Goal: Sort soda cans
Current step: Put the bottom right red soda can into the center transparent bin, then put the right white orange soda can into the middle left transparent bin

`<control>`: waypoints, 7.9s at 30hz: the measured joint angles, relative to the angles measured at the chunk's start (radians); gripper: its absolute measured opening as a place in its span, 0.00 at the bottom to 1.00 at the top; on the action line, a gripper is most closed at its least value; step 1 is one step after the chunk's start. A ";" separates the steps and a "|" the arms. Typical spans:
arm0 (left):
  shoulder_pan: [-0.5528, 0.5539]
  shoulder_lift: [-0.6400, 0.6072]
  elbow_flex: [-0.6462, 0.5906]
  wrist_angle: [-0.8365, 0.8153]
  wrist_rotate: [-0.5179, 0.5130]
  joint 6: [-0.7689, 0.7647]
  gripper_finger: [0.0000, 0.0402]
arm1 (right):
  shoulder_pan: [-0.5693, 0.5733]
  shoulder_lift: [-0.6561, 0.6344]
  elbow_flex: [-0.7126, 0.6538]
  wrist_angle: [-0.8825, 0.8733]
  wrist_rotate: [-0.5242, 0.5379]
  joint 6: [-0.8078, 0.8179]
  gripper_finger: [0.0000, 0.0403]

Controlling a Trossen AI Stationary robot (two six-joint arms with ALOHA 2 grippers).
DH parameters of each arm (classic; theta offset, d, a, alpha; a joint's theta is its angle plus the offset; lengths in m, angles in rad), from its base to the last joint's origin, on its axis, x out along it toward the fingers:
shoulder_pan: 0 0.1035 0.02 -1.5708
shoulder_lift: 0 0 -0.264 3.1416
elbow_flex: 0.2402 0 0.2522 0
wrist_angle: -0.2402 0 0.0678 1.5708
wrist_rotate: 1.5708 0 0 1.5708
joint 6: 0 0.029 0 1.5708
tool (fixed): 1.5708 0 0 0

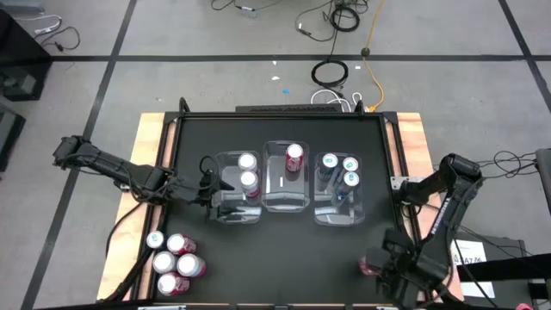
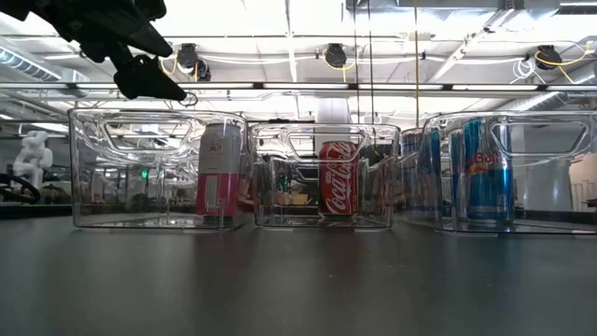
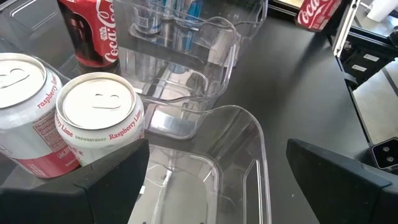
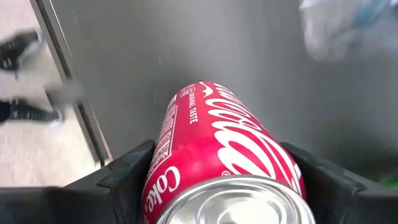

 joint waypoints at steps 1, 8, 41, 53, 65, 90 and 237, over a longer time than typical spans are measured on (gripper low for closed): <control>0.000 0.000 0.000 0.000 0.000 0.000 0.96 | -0.026 0.000 0.020 -0.012 0.026 -0.032 0.73; 0.000 0.000 0.000 0.000 0.000 0.000 0.96 | -0.255 -0.002 0.130 -0.010 0.115 -0.289 0.73; 0.000 0.000 0.000 -0.001 0.000 0.002 0.96 | -1.065 0.684 0.972 -0.167 0.014 -1.051 0.73; 0.000 0.000 0.000 0.001 0.000 0.002 0.96 | -1.201 0.760 0.970 -0.075 0.015 -1.020 0.73; 0.000 0.000 0.000 0.003 0.000 0.002 0.96 | -1.254 0.784 0.971 -0.084 0.002 -1.038 0.77; 0.000 0.000 0.000 0.003 0.000 0.002 0.96 | -1.253 0.806 0.972 -0.058 0.008 -1.101 0.78; -0.424 0.525 0.742 -1.052 0.191 -1.069 0.96 | -0.284 -0.360 -0.559 0.813 0.245 -0.107 0.95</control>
